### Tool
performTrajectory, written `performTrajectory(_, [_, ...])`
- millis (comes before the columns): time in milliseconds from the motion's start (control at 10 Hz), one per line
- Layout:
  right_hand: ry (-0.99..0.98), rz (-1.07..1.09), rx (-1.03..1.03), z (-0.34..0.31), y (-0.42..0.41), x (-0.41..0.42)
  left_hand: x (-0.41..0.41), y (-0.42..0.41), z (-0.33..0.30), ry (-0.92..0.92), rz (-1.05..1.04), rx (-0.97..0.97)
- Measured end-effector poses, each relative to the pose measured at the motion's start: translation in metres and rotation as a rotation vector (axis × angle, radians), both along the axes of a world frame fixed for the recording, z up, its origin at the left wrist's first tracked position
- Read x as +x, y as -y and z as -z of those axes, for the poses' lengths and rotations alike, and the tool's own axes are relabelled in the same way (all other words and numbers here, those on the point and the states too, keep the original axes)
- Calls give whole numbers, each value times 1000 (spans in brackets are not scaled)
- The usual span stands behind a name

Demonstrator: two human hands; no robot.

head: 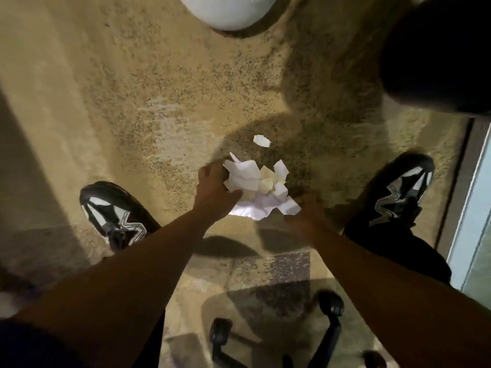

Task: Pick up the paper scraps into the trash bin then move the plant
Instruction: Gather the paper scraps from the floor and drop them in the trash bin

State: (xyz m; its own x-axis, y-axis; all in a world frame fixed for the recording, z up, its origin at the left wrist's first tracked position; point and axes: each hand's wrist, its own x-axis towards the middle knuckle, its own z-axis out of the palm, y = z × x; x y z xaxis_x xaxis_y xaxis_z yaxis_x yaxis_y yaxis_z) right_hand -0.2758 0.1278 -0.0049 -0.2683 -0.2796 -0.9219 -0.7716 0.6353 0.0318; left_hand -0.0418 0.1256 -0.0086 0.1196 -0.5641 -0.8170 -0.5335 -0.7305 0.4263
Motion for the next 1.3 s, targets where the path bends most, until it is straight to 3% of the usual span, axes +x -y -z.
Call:
performTrajectory(100, [-88,-181,-45,22,1,4,-9,-2,16,93,49,-150])
performTrajectory(300, [-23,-485,-53,30,-1,14,-22,12,28,208,369,-182])
performTrajectory(400, [24,-234,-247,29,4,17,-19,17,29,172,329,-181])
performTrajectory(500, [250,-34,-389,18,20,18,-5,28,27,78,153,-69])
performTrajectory(600, [415,-104,-441,14,32,19,9,33,26,29,122,18])
performTrajectory(700, [498,-303,-468,18,50,26,30,32,26,-19,300,1])
performTrajectory(900, [474,-261,-370,24,53,47,24,12,24,-46,341,-56])
performTrajectory(1100, [367,-399,-426,34,51,65,-7,-6,25,102,320,-163])
performTrajectory(1200, [370,-268,-474,32,56,66,-13,-7,24,103,210,-179])
performTrajectory(1300, [347,-96,-522,24,65,58,-13,2,20,22,-23,-66])
